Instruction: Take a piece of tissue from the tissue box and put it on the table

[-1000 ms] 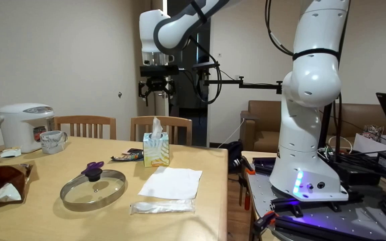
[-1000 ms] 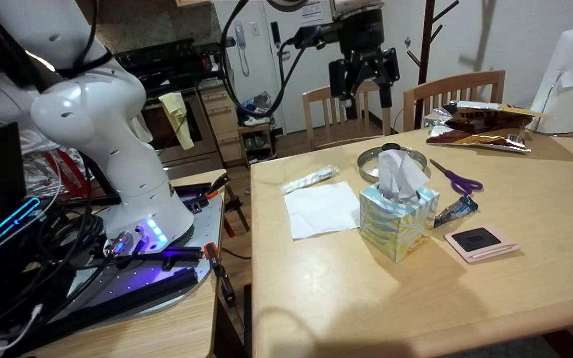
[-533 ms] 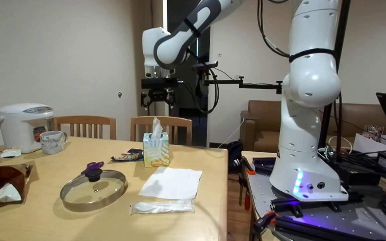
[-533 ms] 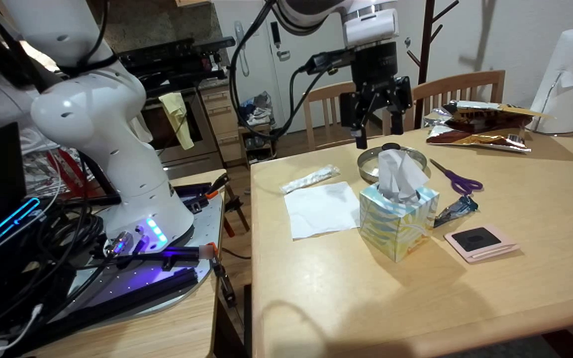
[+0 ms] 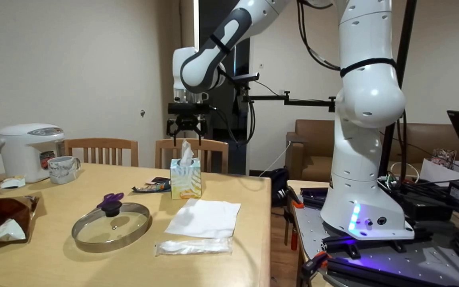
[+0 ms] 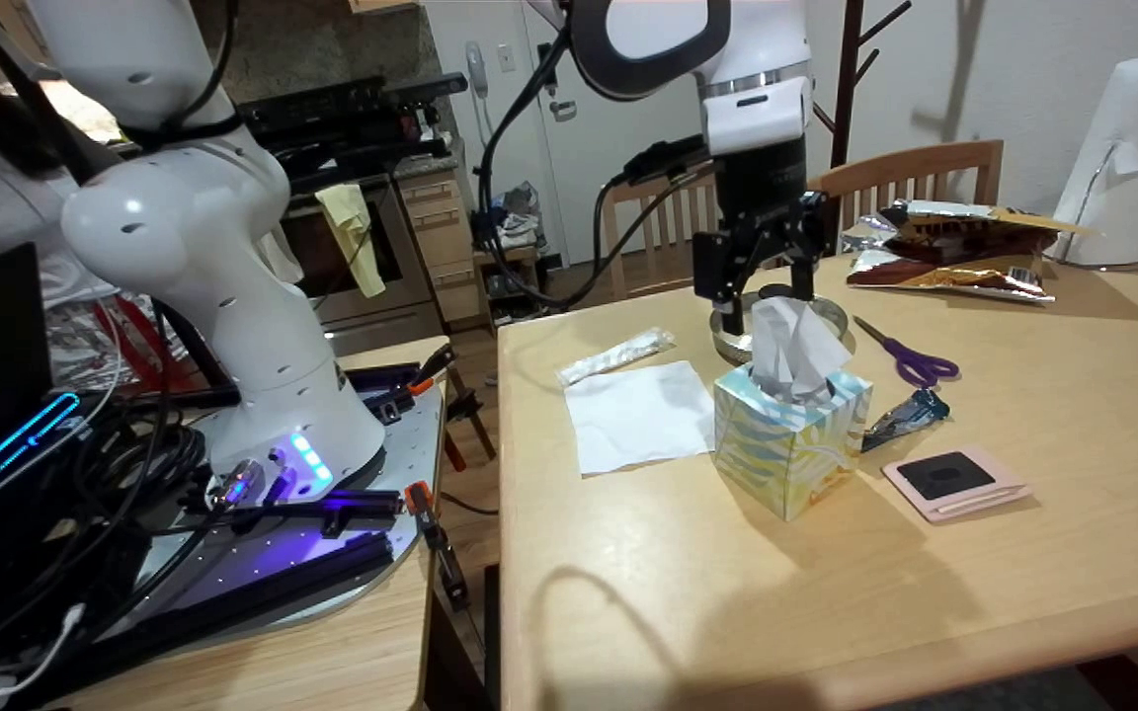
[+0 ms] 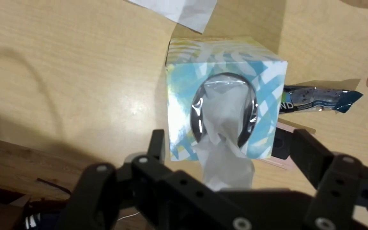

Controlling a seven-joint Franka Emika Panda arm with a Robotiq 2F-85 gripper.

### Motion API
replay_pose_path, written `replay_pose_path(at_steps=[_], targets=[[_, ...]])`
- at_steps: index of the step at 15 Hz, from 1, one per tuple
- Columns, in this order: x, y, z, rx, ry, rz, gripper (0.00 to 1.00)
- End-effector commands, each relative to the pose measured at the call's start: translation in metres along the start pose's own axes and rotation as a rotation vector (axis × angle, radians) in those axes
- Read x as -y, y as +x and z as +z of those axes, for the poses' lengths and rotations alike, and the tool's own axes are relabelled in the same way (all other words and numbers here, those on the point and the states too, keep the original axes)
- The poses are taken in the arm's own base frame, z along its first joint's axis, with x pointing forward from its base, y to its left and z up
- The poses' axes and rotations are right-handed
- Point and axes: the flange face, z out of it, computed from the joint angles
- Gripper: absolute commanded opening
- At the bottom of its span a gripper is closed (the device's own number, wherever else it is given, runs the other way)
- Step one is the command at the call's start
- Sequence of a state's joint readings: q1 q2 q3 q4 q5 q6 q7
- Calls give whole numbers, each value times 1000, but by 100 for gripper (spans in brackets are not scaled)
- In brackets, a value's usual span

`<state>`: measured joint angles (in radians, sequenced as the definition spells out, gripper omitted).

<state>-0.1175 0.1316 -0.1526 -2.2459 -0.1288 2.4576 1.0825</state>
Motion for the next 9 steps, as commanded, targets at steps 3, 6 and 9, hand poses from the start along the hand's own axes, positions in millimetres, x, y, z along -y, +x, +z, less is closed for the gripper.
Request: replay_pose_path(at_steps=[3, 6, 9], targets=[[-5, 21, 2, 25, 23, -13, 100], [-3, 23, 6, 44, 39, -34, 67], [1, 21, 11, 74, 52, -56, 45]])
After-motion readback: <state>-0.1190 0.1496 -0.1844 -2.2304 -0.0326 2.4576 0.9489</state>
